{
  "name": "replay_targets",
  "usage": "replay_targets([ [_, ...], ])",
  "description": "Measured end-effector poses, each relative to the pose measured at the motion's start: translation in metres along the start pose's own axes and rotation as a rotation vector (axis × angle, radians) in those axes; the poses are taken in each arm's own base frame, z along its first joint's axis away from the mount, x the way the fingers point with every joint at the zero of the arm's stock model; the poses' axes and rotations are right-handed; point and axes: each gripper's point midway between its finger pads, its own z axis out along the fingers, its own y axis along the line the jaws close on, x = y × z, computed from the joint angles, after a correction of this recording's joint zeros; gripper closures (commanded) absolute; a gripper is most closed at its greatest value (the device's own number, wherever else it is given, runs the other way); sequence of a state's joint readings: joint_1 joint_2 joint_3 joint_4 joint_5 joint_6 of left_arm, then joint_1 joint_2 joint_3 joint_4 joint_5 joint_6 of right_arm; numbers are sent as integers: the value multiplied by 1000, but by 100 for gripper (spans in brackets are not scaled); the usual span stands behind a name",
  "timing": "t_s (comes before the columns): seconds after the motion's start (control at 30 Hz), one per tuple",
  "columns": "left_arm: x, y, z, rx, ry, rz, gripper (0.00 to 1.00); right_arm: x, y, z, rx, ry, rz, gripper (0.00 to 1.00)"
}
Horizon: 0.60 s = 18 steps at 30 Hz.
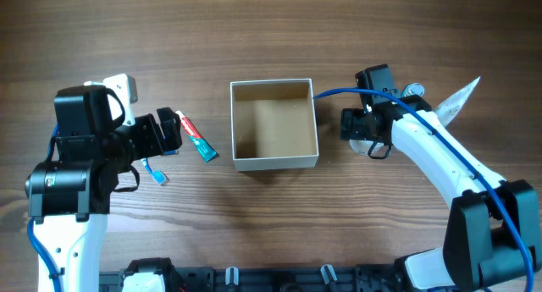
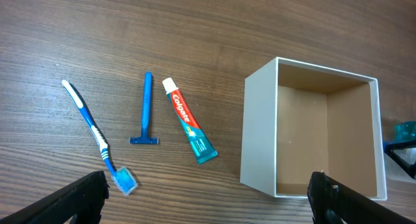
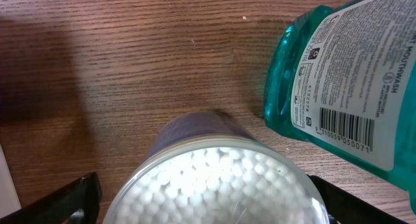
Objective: Pack container
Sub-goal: 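Close the right gripper on the cotton-swab tub rim, then carry the tub left and set it in the box's back-left corner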
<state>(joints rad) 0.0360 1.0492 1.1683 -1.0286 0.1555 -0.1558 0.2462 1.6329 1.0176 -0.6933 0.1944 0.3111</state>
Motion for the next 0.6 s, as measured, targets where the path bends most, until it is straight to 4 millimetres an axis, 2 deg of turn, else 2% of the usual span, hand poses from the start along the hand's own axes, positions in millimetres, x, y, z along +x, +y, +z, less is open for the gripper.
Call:
replay_targets([
  [0.23,0,0,0,0,1,0,0,0,1,0,-4,1,2,22],
  [0.43,0,0,0,0,1,0,0,0,1,0,-7,2,2,24],
  [0.5,0,0,0,0,1,0,0,0,1,0,-7,2,2,30],
  [0.6,0,0,0,0,1,0,0,1,1,0,-8,3,2,47],
])
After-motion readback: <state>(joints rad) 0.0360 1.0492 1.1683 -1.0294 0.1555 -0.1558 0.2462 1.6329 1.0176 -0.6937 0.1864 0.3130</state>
